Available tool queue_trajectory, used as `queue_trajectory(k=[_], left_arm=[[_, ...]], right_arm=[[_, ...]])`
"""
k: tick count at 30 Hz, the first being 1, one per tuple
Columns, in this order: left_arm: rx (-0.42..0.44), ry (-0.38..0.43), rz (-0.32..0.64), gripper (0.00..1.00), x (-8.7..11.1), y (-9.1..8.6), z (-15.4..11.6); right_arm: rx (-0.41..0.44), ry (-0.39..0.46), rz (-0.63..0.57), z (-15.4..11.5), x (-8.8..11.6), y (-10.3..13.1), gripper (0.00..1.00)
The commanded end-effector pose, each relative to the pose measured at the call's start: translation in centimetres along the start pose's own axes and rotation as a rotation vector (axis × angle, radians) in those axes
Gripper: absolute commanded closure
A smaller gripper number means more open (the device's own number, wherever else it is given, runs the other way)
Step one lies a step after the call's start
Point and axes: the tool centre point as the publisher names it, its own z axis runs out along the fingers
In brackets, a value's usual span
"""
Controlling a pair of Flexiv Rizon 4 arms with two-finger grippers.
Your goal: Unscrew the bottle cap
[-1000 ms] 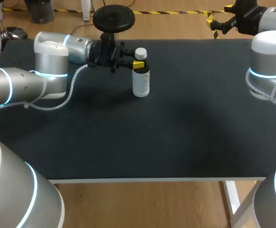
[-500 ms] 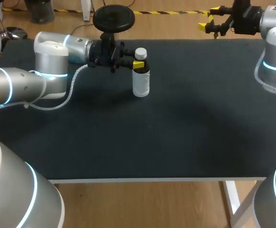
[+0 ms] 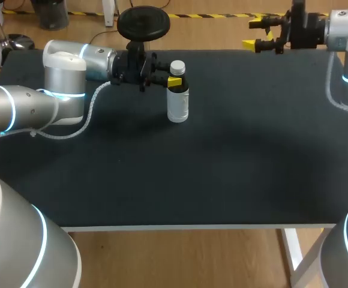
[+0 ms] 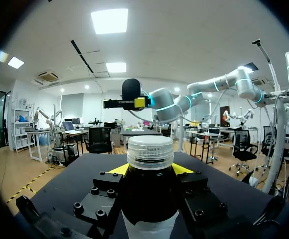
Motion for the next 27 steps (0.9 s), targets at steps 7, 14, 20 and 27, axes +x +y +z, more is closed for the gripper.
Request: queue_trajectory(k=[7, 14, 20, 27], left_arm=[[0.001, 0.004, 0.000, 1.00, -0.1, 0.0, 0.0], [0.001, 0.004, 0.000, 1.00, -0.1, 0.0, 0.0], [0.001, 0.004, 0.000, 1.00, -0.1, 0.0, 0.0], [0.001, 0.004, 0.000, 1.00, -0.1, 0.0, 0.0]], right_arm=[[-0.015, 0.003, -0.002, 2.3, 3.7, -0.1, 0.00], [-0.028, 0.025, 0.006, 4.2, 6.9, -0.3, 0.00], [-0.028, 0.064, 0.008, 5.4, 9.4, -0.2, 0.00], [0.016, 0.083, 0.013, 6.5, 10.5, -0.5, 0.00]])
